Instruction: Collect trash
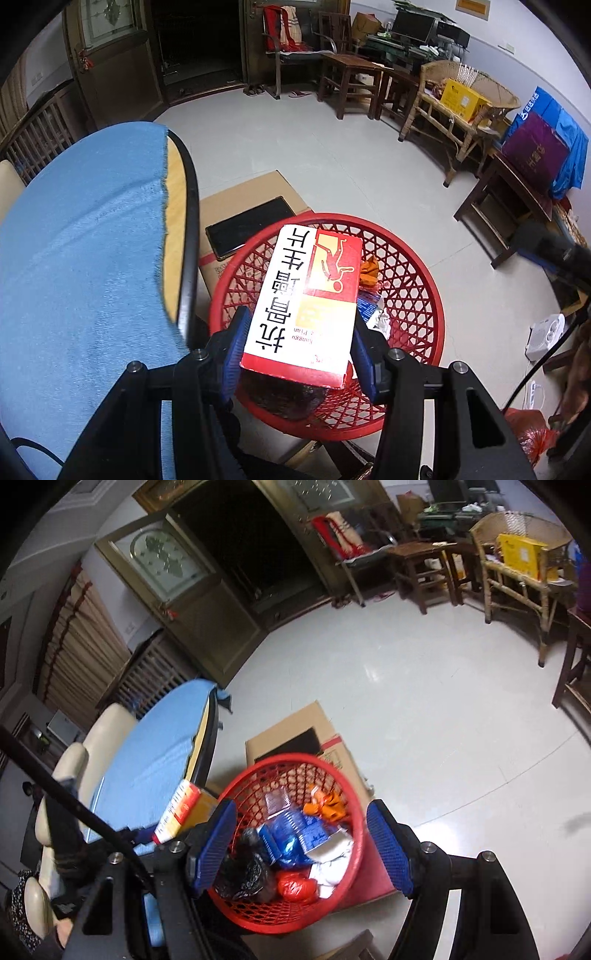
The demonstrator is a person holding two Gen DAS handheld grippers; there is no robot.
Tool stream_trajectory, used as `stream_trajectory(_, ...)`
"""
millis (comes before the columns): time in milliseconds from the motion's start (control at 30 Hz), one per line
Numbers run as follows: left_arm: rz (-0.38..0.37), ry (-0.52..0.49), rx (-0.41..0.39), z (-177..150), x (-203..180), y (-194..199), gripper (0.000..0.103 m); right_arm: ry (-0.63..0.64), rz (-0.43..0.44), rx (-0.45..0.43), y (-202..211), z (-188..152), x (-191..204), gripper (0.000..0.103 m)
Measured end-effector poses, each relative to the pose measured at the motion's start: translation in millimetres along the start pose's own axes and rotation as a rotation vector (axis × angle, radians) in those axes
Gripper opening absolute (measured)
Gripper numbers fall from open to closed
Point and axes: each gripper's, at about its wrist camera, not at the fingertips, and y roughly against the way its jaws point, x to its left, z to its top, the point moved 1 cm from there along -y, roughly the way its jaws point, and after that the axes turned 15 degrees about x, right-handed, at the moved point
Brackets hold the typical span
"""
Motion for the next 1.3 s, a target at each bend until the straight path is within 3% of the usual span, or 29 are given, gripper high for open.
stream_trajectory(433, 0.02, 0.004, 0.002, -4, -13, 0, 0.053, 0.028, 0.024, -0.039, 17, 1, 4, 0.077)
stream_trajectory(500, 0.009, 0.001, 0.012, -3, -15, -1, 0.056, 0.03, 0.025, -0.045, 19, 1, 4, 0.077)
stream_trajectory(567, 0.011, 0.005, 0.022, -2, -16, -3, 0.072, 0.03, 0.024, -0.049, 21, 1, 4, 0.077)
stream_trajectory(733, 0.025, 0.013, 0.018, -6, -14, 0, 0.073, 0.033, 0.021, -0.053, 24, 1, 4, 0.077)
stream_trajectory(1067, 0.06, 0.061, -0.075, -21, 5, 33, 0.075, 0.069, 0.024, -0.049, 21, 0, 21, 0.077)
stream_trajectory(1300, 0.101, 0.119, -0.207, -44, 21, 78, 0.079, 0.14, -0.026, -0.047, 16, -9, 53, 0.08)
